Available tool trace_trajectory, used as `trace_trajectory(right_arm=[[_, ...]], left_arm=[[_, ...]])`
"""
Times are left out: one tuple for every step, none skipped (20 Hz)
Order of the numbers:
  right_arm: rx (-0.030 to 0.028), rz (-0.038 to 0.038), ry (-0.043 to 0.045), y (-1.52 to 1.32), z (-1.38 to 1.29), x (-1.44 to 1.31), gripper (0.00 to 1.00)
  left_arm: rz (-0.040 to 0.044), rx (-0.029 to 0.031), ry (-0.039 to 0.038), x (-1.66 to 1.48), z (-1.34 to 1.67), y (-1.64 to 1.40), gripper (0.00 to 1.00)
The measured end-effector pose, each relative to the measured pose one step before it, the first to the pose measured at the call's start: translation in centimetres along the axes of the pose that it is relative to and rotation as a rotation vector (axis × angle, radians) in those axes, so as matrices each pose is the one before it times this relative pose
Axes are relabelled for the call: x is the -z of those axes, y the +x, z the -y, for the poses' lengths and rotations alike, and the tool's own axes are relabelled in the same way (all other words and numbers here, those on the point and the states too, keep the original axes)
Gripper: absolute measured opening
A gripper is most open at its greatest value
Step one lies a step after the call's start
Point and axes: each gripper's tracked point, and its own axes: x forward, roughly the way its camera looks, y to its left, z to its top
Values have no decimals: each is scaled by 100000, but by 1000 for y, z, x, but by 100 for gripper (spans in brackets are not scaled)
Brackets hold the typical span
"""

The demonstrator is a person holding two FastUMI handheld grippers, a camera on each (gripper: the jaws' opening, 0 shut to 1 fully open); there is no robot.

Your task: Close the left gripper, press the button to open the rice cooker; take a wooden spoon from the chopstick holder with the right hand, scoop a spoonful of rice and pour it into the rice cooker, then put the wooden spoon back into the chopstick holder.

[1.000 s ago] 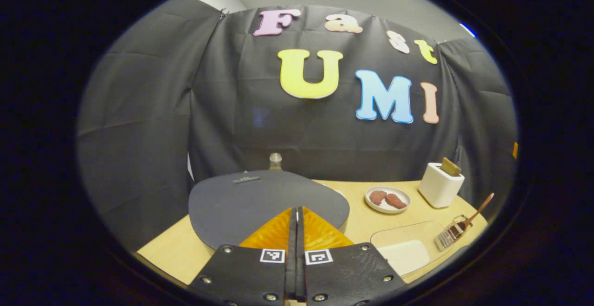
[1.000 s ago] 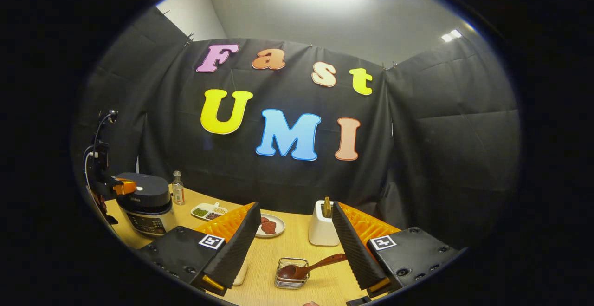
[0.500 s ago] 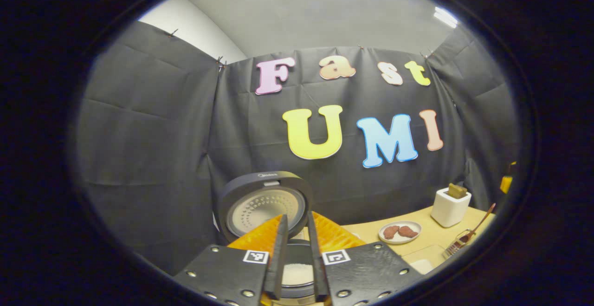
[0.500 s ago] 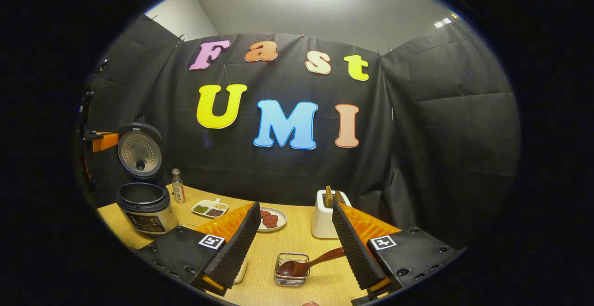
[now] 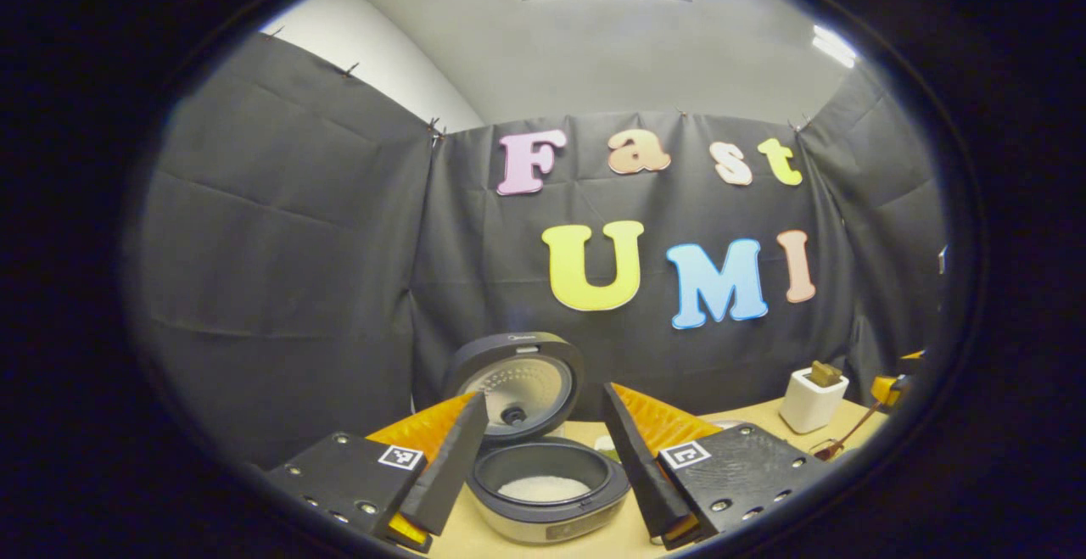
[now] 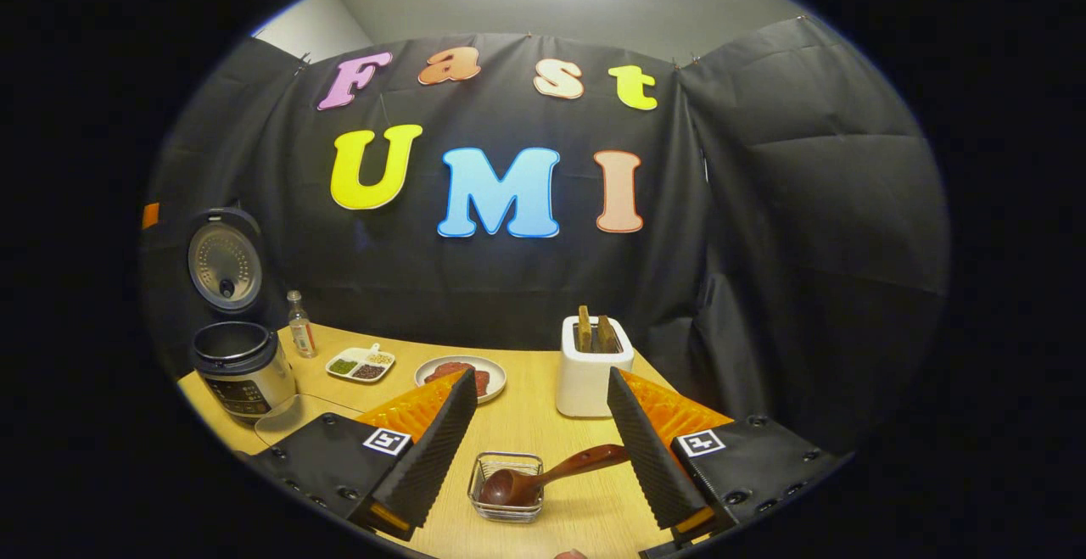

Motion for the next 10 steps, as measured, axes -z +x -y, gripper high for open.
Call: trace_trajectory(right_arm=[[887,-1419,294,485,413,582,97],[883,-1740,479,449,409,838,97],[1004,-1587,884,445,410,684,98],[1183,-1791,1070,378,429,757,97],[1130,-1747,1232,375,289,764,97],[1173,-2007,1543,334,302,871,98],[694,-2001,2121,251,131,786,98],[179,-2444,2451,181,10,978,98],[1340,135,1332,-189,117,348,97],[-22,1963,804,169,-25,-315,99]], left_arm=[[-629,-618,70,33,-208,-341,85],[-369,-702,-297,-24,-136,-293,85],[-208,-530,-47,-58,-206,-411,85],[-242,-705,483,-44,-156,-245,85],[-92,-502,913,-74,-258,-289,85],[55,-444,986,-117,-234,-345,85],[111,-303,981,-237,-201,-262,85],[267,-261,760,-124,-61,-94,85],[178,-410,521,-161,-133,-208,85],[74,-585,516,-10,-342,-236,86]])
